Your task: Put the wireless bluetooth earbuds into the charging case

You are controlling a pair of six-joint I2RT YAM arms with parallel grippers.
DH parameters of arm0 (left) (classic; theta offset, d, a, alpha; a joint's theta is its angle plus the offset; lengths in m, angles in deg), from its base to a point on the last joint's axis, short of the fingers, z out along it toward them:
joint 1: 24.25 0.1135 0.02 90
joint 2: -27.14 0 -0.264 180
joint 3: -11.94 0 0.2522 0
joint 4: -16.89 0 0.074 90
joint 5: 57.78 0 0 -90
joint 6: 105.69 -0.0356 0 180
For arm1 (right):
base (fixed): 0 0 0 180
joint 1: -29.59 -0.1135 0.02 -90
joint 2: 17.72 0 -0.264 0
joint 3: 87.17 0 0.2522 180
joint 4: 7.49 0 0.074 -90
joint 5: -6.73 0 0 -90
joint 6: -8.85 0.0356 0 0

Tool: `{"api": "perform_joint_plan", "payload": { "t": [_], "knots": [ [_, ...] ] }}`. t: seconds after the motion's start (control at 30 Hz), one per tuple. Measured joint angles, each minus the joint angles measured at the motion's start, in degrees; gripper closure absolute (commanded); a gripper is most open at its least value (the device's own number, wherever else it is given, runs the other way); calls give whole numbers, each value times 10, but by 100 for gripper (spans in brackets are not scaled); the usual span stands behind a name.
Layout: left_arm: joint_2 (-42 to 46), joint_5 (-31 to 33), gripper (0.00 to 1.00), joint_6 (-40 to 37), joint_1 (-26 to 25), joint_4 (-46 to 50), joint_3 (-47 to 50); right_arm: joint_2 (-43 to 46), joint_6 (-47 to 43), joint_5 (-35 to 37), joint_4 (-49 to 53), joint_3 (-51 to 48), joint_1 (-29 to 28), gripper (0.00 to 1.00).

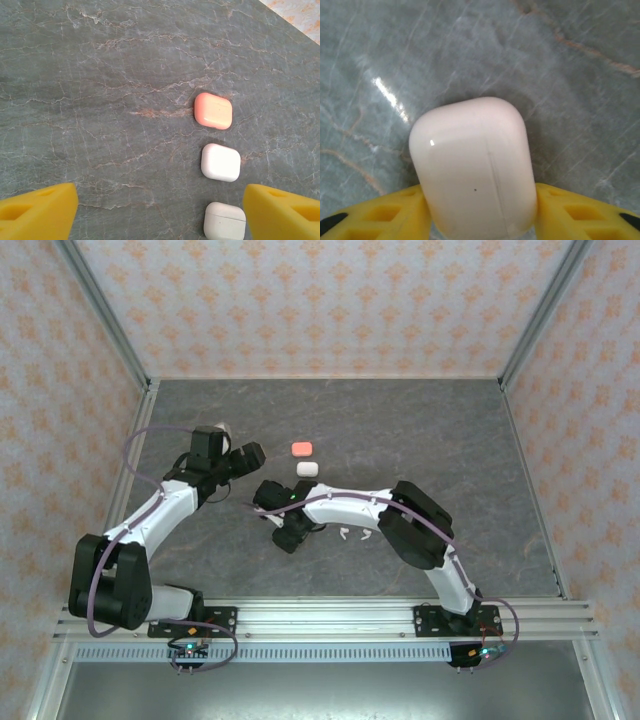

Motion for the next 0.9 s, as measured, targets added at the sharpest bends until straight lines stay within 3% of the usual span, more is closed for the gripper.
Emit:
{"api": "perform_joint_plan", "payload": {
  "t": [0.2,0.43,0.73,0.9],
  "knots": [
    [33,-2,16,-4,0,10,0,55,2,14,-69,-75,24,56],
    [88,-46,20,-10,0,12,0,227,-31,28,-155,-184,72,56],
    [122,-223,22,18,-1,-42,-11,433,-140,56,-247,-247,96,55],
    [141,-298,22,21,-28,-81,-37,487,-198,60,-277,-250,99,55]
  ]
}}
